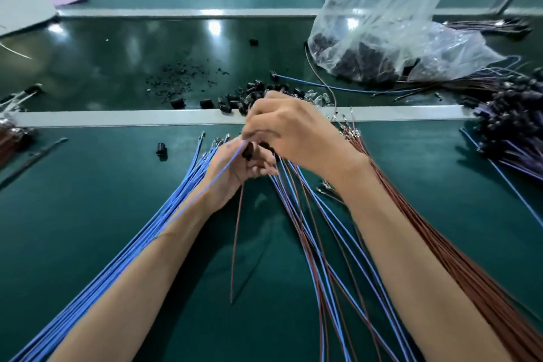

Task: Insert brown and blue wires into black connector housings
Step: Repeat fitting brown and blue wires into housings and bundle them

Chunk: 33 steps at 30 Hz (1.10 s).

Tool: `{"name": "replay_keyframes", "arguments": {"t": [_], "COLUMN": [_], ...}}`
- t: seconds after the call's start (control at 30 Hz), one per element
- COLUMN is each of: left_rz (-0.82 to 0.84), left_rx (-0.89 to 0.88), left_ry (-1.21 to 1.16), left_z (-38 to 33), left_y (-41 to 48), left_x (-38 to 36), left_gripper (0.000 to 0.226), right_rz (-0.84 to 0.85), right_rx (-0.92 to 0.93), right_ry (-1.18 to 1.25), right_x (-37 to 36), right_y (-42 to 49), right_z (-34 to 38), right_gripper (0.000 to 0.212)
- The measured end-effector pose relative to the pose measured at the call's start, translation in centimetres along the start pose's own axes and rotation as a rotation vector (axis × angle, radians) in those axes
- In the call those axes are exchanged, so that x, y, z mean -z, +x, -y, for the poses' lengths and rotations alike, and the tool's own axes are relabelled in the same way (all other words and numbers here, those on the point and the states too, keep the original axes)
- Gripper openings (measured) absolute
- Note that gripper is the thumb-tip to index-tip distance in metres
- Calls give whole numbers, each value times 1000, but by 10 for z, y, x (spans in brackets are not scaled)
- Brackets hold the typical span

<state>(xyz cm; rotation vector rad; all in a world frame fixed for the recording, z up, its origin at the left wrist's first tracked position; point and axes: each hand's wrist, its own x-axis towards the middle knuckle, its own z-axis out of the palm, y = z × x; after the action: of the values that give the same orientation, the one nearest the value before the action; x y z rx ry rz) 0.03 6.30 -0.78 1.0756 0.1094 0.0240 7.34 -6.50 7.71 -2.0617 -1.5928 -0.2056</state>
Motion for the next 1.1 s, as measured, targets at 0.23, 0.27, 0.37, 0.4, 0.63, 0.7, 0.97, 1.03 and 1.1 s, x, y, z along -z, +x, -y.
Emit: {"name": "replay_keyframes", "arguments": {"t": [0.23, 0.27, 0.37, 0.4, 0.63, 0.7, 0.97, 1.03, 1.1], "left_rz": [294, 312, 368, 371, 154, 86, 17, -21, -72], "left_rx": [162, 166, 153, 147, 2, -53, -157, -173, -208], "left_ry": [-148, -111, 7, 37, 164, 221, 516, 543, 543], "left_z": [-13, -12, -8, -8, 5, 11, 18, 19, 19], "left_y": [-17, -19, -19, -19, -17, -17, -22, -23, -25], "left_x": [-7, -10, -12, -12, -18, -18, -26, -28, -29], "left_gripper": [23, 24, 24, 22, 27, 26, 21, 20, 19], "right_rz": [-130, -133, -117, -108, -307, -400, -913, -1070, -956], "right_rx": [-164, -175, -206, -222, -558, -660, -892, -877, -816], "right_ry": [-13, -17, -38, -44, 245, 360, 1021, 1473, 1704], "right_x": [12, 9, -1, -5, -19, -18, -10, -10, -15], "right_y": [-23, -26, -29, -29, -25, -19, -1, -2, -4], "right_z": [-47, -52, -62, -64, -59, -55, -44, -41, -34], "right_gripper": [7, 8, 11, 12, 14, 17, 31, 33, 19]}}
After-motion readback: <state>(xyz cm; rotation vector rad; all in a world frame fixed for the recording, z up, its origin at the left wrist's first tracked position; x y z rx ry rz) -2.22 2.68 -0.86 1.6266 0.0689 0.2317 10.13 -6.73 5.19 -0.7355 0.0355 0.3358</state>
